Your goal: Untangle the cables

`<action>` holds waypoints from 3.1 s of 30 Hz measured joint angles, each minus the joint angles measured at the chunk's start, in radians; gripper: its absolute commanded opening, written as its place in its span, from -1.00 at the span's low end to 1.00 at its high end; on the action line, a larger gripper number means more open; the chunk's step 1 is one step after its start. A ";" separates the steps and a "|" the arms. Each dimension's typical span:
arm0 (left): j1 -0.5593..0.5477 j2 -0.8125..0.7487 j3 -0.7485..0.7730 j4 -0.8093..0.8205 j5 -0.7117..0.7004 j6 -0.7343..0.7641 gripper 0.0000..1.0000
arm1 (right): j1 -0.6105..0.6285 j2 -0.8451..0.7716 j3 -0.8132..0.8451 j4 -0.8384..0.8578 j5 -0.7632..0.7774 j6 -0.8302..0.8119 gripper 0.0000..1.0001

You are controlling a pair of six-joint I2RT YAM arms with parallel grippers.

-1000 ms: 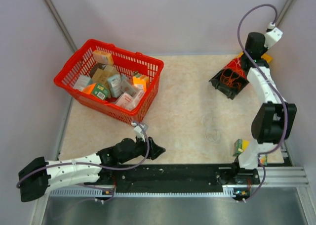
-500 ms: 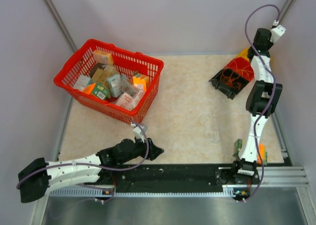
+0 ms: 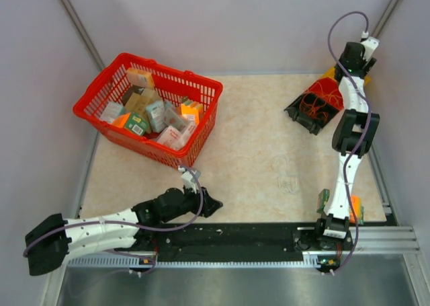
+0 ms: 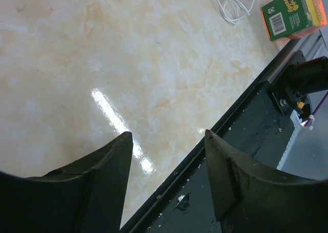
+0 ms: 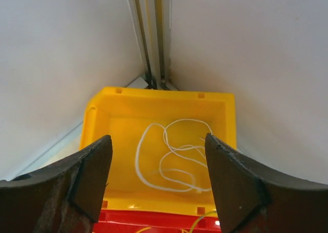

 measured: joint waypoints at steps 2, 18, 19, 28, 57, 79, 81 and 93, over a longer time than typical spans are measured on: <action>0.001 -0.002 0.000 0.002 0.001 0.000 0.25 | 0.000 0.000 0.011 -0.015 -0.006 0.004 0.59; 0.002 0.023 0.000 0.028 0.026 -0.002 0.25 | 0.384 -0.725 -0.661 -0.142 -0.031 0.205 0.89; 0.002 0.024 0.000 0.029 0.026 -0.002 0.25 | 0.452 -0.800 -0.749 -0.132 -0.038 0.204 0.90; 0.009 0.061 0.000 0.031 0.031 -0.003 0.25 | 0.583 -1.284 -1.599 -0.197 -0.207 0.268 0.94; 0.020 0.214 0.079 0.024 0.051 -0.037 0.21 | 0.747 -1.348 -1.788 -0.351 -0.286 0.481 0.11; 0.055 0.190 0.071 0.047 0.090 -0.038 0.20 | 0.972 -1.151 -1.588 -0.364 -0.136 0.545 -1.00; 0.062 0.181 0.065 0.056 0.102 -0.038 0.20 | 0.972 -1.181 -1.553 -0.360 -0.124 0.534 -1.00; 0.092 0.108 -0.001 0.102 0.142 -0.040 0.20 | 0.787 -1.266 -1.218 -0.304 0.025 0.394 -1.00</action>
